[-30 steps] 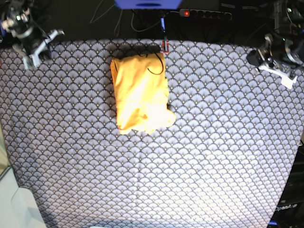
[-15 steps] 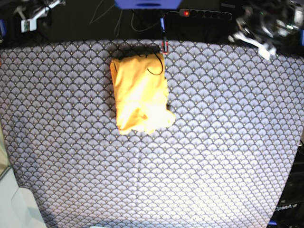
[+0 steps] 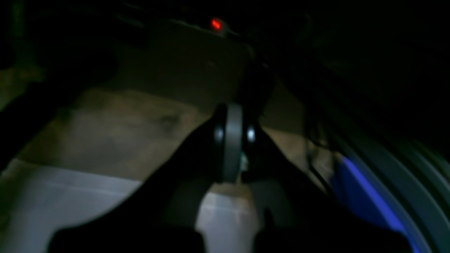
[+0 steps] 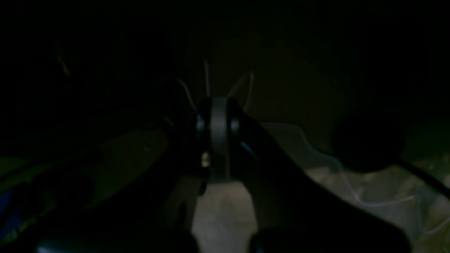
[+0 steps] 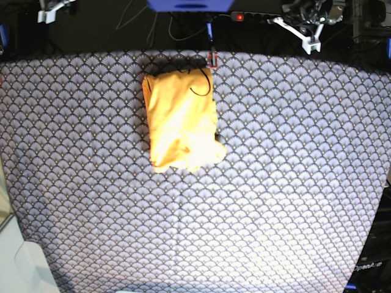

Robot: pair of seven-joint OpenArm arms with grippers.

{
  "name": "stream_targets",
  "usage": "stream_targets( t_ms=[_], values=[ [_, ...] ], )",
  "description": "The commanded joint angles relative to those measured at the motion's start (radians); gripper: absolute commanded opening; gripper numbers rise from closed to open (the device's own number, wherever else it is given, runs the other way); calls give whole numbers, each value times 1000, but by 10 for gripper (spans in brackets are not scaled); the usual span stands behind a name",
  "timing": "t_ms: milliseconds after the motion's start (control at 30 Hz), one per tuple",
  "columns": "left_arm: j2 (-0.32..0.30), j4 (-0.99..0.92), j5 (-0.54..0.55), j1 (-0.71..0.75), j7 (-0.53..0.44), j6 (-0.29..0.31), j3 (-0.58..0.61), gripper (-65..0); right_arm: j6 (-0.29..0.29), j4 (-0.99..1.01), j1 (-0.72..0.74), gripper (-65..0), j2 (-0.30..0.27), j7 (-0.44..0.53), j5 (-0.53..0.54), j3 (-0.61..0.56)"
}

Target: Fold the T-shirt properly

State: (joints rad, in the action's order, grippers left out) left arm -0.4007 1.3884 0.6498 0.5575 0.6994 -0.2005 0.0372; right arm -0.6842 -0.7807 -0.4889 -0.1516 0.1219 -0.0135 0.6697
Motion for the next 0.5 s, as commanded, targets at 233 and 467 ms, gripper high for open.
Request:
stream_targets(
  t_ms=[233,467],
  values=[
    [39,-381,-78,-107,-317,26,194,-650,-14,582,207,-650,-90,356,-251,20],
    [196,-913,-141,-291,-630,28,315,-650,229,734,313,-650,-110,359,-472,18]
  ],
)
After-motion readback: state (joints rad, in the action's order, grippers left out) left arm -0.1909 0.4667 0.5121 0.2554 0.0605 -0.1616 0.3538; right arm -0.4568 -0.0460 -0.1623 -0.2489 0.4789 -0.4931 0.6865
